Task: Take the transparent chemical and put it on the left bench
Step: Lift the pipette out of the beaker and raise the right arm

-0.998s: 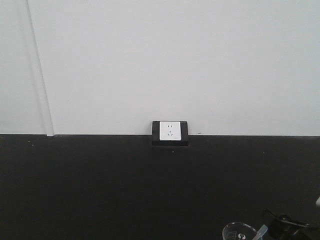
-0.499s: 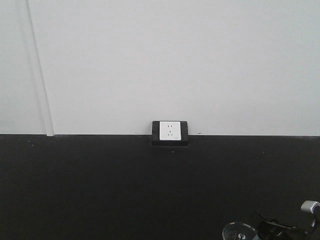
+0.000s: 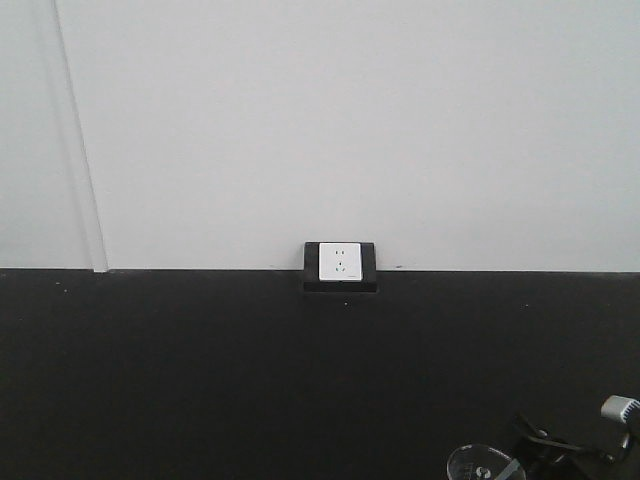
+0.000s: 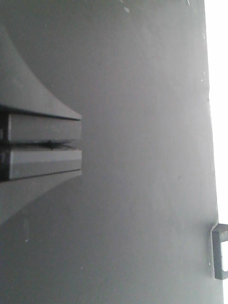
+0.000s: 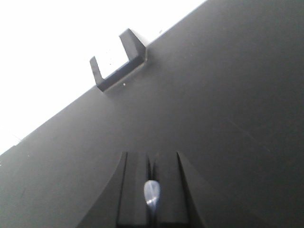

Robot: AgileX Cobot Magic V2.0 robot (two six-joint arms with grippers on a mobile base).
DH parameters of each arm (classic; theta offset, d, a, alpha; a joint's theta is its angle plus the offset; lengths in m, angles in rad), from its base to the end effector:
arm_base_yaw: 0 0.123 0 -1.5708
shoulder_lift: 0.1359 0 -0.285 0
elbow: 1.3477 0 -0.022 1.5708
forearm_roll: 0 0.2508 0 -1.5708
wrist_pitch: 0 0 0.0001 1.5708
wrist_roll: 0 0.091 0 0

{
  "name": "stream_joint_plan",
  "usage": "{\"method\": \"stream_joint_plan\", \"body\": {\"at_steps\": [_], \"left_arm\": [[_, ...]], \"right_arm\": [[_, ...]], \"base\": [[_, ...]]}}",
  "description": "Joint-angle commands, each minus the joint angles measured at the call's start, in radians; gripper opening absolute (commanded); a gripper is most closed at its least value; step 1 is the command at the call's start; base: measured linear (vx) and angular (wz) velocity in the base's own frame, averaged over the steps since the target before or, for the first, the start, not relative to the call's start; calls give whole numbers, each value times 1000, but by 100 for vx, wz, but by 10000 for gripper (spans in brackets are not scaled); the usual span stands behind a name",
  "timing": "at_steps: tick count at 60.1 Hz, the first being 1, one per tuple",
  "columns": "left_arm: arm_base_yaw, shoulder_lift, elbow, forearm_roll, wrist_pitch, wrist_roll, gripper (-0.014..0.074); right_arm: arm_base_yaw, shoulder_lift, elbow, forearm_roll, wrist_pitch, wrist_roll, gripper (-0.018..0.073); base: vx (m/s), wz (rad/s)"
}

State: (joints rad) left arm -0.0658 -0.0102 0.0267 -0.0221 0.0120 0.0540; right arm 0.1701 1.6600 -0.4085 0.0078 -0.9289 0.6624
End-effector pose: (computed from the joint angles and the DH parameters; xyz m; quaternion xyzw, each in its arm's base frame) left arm 0.0566 -0.0038 0.2036 0.0336 0.6852 -0.0124 0.7274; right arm 0.2676 0.0454 0.1578 0.1950 0.7607 0.2494 0.5667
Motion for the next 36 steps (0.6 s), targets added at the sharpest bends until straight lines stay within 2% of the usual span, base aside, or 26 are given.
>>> {"method": "stream_joint_plan", "body": {"at_steps": [1,9,17,26,36], "left_arm": [[-2,-19,16,-1,-78,-8,-3],[-2,-19,16,-1,-78,-8,-3],[-2,-19,16,-1,-78,-8,-3],[-2,-19,16,-1,-78,-8,-3],[-2,-19,16,-1,-78,-8,-3]], "right_arm": [[-1,-32,-22,-8,-130,-18,-4],[-1,-75,-22,-20,-135,-50,-3],[-1,-163,-22,-59,-76,-179,-3],[-1,-331,-22,-92,124,-290,-3],[-1,-545,-22,-93,439,-394,-3]], "base": [[0,0],[0,0],[0,0],[0,0],[0,0]]}}
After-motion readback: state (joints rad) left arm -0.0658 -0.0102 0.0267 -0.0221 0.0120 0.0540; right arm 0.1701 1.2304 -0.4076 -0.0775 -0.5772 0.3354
